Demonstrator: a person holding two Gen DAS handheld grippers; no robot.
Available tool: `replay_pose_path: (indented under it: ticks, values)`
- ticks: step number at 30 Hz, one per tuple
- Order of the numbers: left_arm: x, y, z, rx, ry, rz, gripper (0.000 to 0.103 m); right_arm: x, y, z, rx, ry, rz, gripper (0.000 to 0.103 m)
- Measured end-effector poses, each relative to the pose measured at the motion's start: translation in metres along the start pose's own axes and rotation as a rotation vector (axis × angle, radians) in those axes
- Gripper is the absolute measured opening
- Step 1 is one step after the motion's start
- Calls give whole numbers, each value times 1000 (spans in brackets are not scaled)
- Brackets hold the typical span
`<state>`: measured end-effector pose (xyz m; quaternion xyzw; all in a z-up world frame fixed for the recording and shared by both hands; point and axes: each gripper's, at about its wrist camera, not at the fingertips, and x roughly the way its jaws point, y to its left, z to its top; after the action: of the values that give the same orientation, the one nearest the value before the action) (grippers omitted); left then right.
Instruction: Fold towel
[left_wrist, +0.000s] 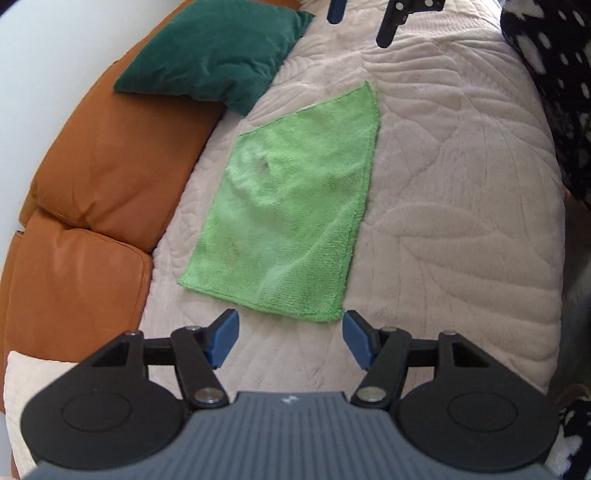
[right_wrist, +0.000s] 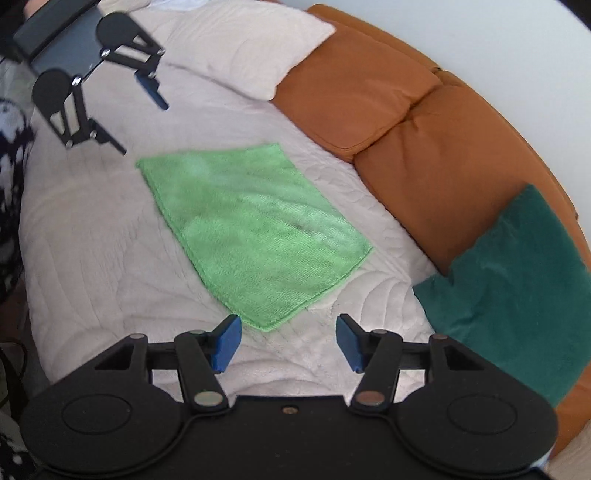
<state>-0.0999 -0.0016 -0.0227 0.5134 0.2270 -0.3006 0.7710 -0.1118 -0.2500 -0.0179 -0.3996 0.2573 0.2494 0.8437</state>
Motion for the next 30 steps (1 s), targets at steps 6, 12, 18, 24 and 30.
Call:
replay_pose_path:
  ticks: [6,12,18,24,30]
  values:
    - [15,1,-1,43,-7,-29,66,16,19,-5,-186,-9,18,55]
    - [16,-7,-2,79,-41,-25,58,36,21,-9,-267,6,41,41]
    - [17,-16,3,100,-38,-34,50,47,25,-8,-361,8,36,35]
    - [21,-19,1,123,-49,-31,51,53,30,-9,-417,-7,26,35]
    - [27,-20,1,165,-53,11,51,55,30,-11,-427,-26,17,35]
